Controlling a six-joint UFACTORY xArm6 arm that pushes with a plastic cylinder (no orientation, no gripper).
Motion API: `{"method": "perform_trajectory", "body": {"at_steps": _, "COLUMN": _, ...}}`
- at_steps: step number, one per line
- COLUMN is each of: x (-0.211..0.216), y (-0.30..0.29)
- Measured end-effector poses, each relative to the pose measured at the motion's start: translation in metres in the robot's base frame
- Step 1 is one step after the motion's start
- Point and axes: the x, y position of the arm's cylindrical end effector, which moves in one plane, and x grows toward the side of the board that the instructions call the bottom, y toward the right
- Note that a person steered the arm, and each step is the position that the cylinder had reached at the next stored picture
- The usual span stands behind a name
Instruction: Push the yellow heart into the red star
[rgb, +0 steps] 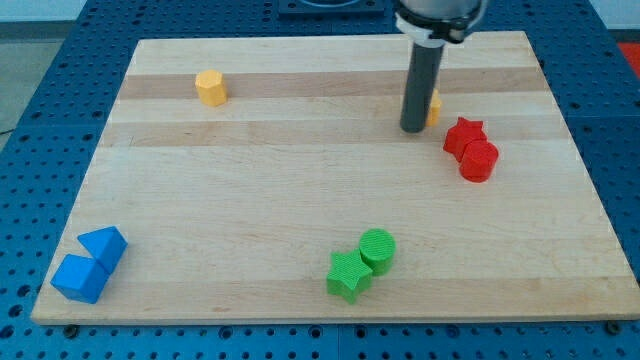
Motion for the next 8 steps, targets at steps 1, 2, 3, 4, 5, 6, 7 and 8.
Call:
{"method": "perform_trajectory", "body": {"at_steps": 1, "x": -0.026, "y": -0.032}}
{"method": "perform_trajectory", "body": {"at_steps": 2, "x": -0.063, "y": -0.026}}
{"method": "perform_trajectory", "body": {"at_steps": 3, "x": -0.064, "y": 0.017}}
{"method": "perform_trajectory", "body": {"at_steps": 4, "x": -0.052, "y": 0.041}}
{"method": "perform_trajectory", "body": {"at_steps": 5, "x": -0.043, "y": 0.045}}
{"method": "perform_trajectory", "body": {"at_steps": 6, "x": -0.049, "y": 0.018}}
{"method": "perform_trajectory", "body": {"at_steps": 7, "x": -0.043, "y": -0.016}}
{"method": "perform_trajectory", "body": {"at_steps": 8, "x": -0.027, "y": -0.024}}
